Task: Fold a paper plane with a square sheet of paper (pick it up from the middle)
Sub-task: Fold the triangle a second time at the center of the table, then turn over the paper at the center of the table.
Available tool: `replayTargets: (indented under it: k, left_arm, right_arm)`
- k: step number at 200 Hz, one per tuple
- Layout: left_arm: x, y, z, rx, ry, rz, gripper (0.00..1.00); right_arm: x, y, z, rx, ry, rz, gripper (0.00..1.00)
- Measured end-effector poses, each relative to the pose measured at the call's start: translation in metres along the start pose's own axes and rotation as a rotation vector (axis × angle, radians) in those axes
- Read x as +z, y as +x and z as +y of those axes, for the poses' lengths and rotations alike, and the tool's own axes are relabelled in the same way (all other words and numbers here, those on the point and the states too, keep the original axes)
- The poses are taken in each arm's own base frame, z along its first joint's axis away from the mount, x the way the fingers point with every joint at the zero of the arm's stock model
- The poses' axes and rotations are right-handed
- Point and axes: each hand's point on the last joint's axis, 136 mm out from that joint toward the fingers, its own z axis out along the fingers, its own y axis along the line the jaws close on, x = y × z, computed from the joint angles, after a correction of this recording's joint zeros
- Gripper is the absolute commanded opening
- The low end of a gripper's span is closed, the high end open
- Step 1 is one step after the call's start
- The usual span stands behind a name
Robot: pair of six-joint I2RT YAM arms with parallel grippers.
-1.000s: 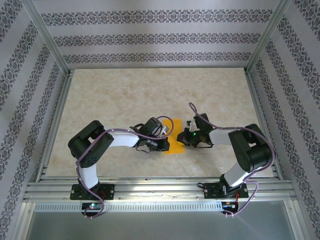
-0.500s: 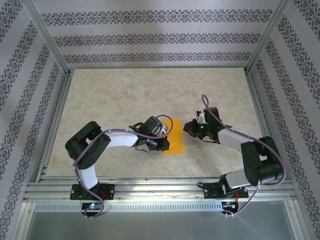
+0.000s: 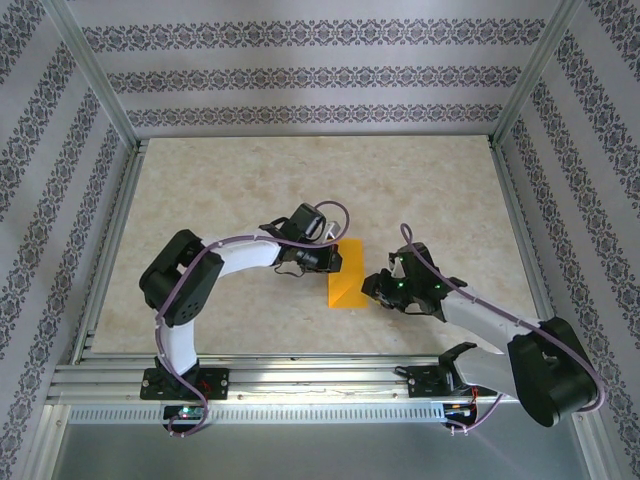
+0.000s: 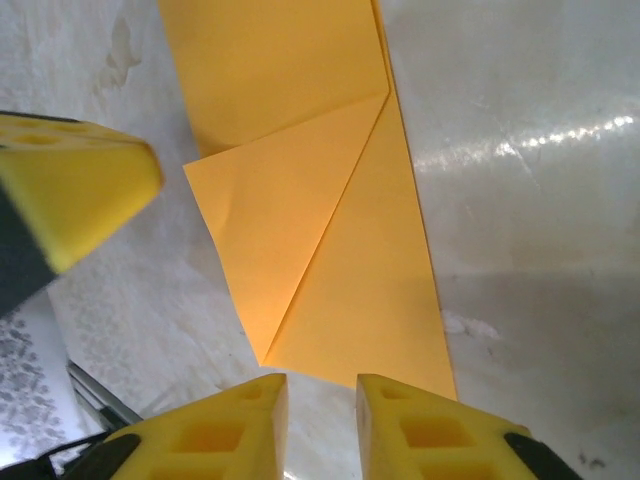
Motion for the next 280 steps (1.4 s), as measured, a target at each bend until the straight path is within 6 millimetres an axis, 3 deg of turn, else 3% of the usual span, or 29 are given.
replayTargets:
  k: [29,96,168,239,280]
  left_arm:
    - [0.01,0.013,0.015,-0.011,-0.034,0.052,0.01]
    - [0.013,0.027,0.026,-0.026,-0.053,0.086,0.0]
    - [0.014,0.028,0.026,-0.025,-0.047,0.088,0.0]
    - [0.014,0.028,0.026,-0.026,-0.047,0.088,0.0]
    - [0.014,0.028,0.026,-0.023,-0.043,0.082,0.0]
  right_arm:
    - [0.002,0.005,-0.002,0.026,0.011,0.019,0.3]
    - [0.019,0.018,-0.02,0.074,0.092,0.092,0.33]
    - [0.027,0.017,-0.013,0.085,0.089,0.128,0.39]
    - [0.033,-0.005,0.024,0.016,-0.002,0.08,0.49]
    - [0.037,-0.022,0.019,0.047,0.01,0.059,0.53]
